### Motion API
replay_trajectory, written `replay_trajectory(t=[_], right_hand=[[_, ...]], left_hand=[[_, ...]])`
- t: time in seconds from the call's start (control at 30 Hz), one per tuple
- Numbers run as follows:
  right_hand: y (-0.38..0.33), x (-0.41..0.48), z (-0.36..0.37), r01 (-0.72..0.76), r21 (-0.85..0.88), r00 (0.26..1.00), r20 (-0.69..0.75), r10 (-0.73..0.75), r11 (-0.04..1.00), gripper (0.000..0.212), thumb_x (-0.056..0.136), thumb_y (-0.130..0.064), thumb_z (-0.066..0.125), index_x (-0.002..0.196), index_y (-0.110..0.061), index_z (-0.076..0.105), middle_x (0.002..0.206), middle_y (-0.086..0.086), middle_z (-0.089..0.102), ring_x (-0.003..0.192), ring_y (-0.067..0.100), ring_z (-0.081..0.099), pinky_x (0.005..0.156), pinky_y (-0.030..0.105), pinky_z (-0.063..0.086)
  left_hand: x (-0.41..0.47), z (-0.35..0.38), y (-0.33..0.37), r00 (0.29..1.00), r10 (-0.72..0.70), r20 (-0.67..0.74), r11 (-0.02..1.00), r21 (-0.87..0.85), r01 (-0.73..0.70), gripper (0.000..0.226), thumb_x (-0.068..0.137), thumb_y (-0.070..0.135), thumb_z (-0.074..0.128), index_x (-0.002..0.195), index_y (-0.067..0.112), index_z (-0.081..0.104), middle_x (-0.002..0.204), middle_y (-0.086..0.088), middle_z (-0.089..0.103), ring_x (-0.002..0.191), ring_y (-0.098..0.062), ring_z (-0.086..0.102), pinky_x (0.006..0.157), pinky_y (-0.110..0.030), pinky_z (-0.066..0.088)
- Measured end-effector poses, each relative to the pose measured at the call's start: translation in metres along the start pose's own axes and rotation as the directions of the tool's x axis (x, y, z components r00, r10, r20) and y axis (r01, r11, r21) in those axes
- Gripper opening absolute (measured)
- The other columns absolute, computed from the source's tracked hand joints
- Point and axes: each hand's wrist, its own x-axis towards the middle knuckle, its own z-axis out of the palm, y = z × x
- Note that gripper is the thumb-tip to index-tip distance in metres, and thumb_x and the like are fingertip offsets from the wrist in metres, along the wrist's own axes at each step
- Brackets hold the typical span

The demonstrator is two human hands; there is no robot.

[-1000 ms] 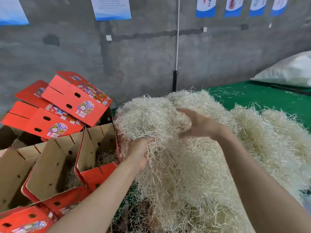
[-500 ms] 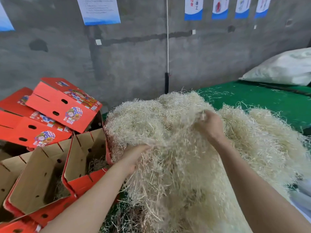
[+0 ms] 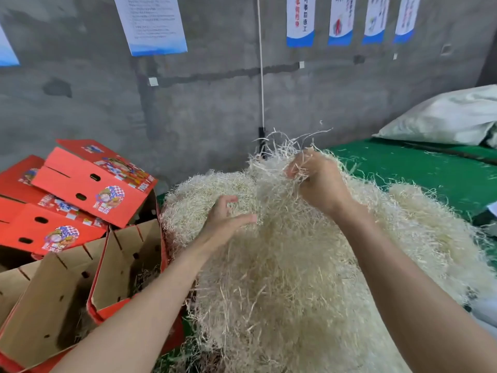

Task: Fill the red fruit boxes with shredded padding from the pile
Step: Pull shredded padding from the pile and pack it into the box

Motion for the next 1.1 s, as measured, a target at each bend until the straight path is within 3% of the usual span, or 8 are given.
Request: replay_trajectory(t=[0.13,0.27,0.33,0.43,0.6,0.73,0.87,1.1], right_hand=[[-0.038,-0.001,0.019,0.225,0.227,0.955,0.144,-0.261,0.948,0.040,0.063,0.020,0.053,0.093,-0.005,0.063,0.094,-0.002,0.058,0.087,0.008,0.054,0.075,0.021,0.046],[-0.041,-0.004,0.013,-0.254,0.622,0.858,0.498,-0.124,0.740,0.061,0.074,0.022,0.056,0.125,-0.010,0.042,0.132,0.000,0.047,0.119,0.006,0.047,0.096,0.022,0.044],[-0.030,-0.004,-0.003,-0.330,0.685,0.910,0.415,0.025,0.650,0.060,0.078,0.014,0.059,0.129,-0.015,0.044,0.136,-0.002,0.046,0.121,0.015,0.050,0.097,0.035,0.048],[-0.003,-0.013,-0.022,-0.381,0.518,0.899,0.400,0.177,0.766,0.083,0.074,-0.020,0.075,0.142,-0.034,0.028,0.147,-0.009,0.032,0.132,0.010,0.034,0.106,0.041,0.035],[0.008,-0.046,0.001,-0.404,-0.094,0.437,0.854,0.282,0.910,0.129,0.067,-0.027,0.080,0.142,-0.031,-0.025,0.155,0.004,-0.005,0.142,0.022,0.005,0.111,0.043,0.004],[-0.006,-0.046,0.023,-0.583,0.178,0.658,0.676,0.332,0.793,0.082,0.082,-0.003,0.063,0.147,-0.015,0.012,0.123,0.011,0.058,0.098,0.007,0.061,0.096,0.026,0.040],[-0.006,-0.027,0.021,-0.466,0.468,0.878,0.348,0.328,0.751,0.034,0.084,0.003,0.059,0.088,-0.030,0.052,0.075,-0.015,0.063,0.063,-0.011,0.062,0.057,0.011,0.052],[-0.009,-0.008,0.006,-0.346,0.599,0.938,0.249,0.242,0.722,0.028,0.087,-0.003,0.056,0.098,-0.027,0.063,0.073,-0.018,0.068,0.063,-0.005,0.062,0.055,0.013,0.049]], left_hand=[[-0.005,0.016,0.018,0.960,0.058,0.275,0.727,-0.671,0.148,0.118,0.039,0.071,0.075,0.138,0.019,0.040,0.135,-0.014,0.051,0.126,-0.027,0.048,0.105,-0.046,0.036],[-0.001,0.025,0.000,0.950,-0.220,0.220,0.535,-0.787,0.307,0.020,0.072,0.031,0.070,0.072,0.011,0.070,0.063,-0.004,0.066,0.052,-0.017,0.064,0.054,-0.023,0.051],[0.003,0.024,-0.017,0.927,-0.367,0.075,0.538,-0.796,0.277,0.032,0.089,0.014,0.047,0.061,0.008,0.061,0.045,-0.002,0.056,0.038,-0.015,0.055,0.042,-0.018,0.044],[0.003,0.011,-0.034,0.901,-0.433,-0.014,0.437,-0.877,0.196,0.036,0.098,0.014,0.036,0.070,0.005,0.056,0.043,-0.005,0.056,0.038,-0.015,0.056,0.038,-0.019,0.045],[0.000,0.014,-0.026,0.916,-0.397,-0.059,0.376,-0.921,0.104,0.024,0.096,0.017,0.043,0.083,0.007,0.060,0.058,-0.007,0.066,0.052,-0.020,0.064,0.047,-0.027,0.052],[-0.009,0.045,-0.018,0.882,-0.471,0.008,0.668,-0.650,0.363,0.032,0.100,0.019,0.037,0.078,0.010,0.058,0.062,-0.004,0.063,0.057,-0.019,0.062,0.048,-0.030,0.050],[-0.005,0.040,-0.024,0.884,-0.465,0.039,0.729,-0.550,0.408,0.019,0.086,0.027,0.060,0.094,0.010,0.061,0.081,-0.007,0.061,0.074,-0.021,0.058,0.071,-0.033,0.050],[0.003,-0.003,-0.025,0.965,-0.141,-0.221,0.794,-0.608,-0.023,0.147,0.022,0.082,0.070,0.144,0.048,-0.003,0.157,0.011,0.000,0.144,-0.018,0.007,0.113,-0.056,0.006]])
